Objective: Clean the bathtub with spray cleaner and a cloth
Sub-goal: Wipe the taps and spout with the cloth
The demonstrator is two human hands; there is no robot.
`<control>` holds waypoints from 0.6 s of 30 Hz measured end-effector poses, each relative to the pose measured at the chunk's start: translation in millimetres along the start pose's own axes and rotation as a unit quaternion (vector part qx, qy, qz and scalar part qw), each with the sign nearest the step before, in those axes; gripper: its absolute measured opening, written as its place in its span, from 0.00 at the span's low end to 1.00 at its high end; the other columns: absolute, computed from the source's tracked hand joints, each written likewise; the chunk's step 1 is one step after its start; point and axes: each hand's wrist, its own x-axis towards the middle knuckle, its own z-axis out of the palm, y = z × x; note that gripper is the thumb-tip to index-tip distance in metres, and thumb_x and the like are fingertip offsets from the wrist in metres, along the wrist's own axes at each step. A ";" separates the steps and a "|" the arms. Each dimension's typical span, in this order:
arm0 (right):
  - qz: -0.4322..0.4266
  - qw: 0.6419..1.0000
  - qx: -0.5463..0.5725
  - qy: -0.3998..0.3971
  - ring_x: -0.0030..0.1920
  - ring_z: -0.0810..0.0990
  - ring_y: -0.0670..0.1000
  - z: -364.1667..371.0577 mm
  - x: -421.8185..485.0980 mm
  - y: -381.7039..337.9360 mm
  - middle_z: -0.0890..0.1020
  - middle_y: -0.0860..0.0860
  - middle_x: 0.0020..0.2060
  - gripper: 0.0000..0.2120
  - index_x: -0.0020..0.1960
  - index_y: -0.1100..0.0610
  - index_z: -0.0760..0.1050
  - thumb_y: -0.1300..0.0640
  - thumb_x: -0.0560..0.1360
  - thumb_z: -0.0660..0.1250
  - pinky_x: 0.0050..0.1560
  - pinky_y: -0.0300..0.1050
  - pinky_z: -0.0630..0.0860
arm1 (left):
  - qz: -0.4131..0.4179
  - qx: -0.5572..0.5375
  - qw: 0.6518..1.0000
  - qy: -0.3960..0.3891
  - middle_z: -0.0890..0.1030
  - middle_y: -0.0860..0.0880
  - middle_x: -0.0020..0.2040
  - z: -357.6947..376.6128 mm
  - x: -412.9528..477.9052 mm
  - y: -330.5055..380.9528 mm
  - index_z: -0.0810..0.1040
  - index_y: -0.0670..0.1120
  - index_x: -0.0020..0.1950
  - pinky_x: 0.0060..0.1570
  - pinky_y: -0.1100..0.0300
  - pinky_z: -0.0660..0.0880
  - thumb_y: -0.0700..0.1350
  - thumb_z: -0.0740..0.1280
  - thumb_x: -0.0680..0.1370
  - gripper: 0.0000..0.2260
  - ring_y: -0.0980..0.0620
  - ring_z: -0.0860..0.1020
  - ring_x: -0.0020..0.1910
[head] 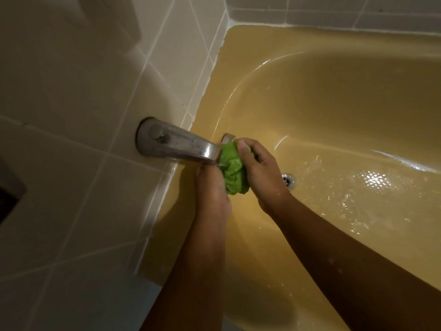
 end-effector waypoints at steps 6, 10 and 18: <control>0.031 0.999 -0.009 0.031 0.53 0.84 0.52 9.9 -5.7 1.8 0.85 0.50 0.53 0.14 0.59 0.48 0.81 0.46 0.86 0.58 0.56 0.57 0.83 | 0.079 0.055 0.995 -0.019 0.85 0.58 0.53 -6.7 -19.6 -13.8 0.79 0.62 0.60 0.49 0.61 0.80 0.51 0.63 0.85 0.08 0.60 0.84 0.53; 0.066 0.997 0.036 -0.029 0.51 0.84 0.44 19.8 -7.8 3.9 0.86 0.47 0.49 0.15 0.61 0.52 0.79 0.44 0.83 0.62 0.51 0.45 0.79 | 0.120 0.100 0.984 -0.084 0.82 0.68 0.57 -8.5 -28.0 -18.3 0.74 0.73 0.59 0.61 0.57 0.77 0.49 0.59 0.87 0.16 0.67 0.79 0.60; 0.069 0.998 0.004 0.001 0.35 0.82 0.35 24.3 -5.3 10.6 0.83 0.46 0.44 0.12 0.62 0.60 0.77 0.53 0.86 0.61 0.34 0.30 0.76 | 0.168 0.188 0.966 -0.057 0.74 0.71 0.55 -2.9 -23.5 -17.6 0.70 0.64 0.75 0.63 0.58 0.75 0.58 0.55 0.87 0.17 0.62 0.76 0.64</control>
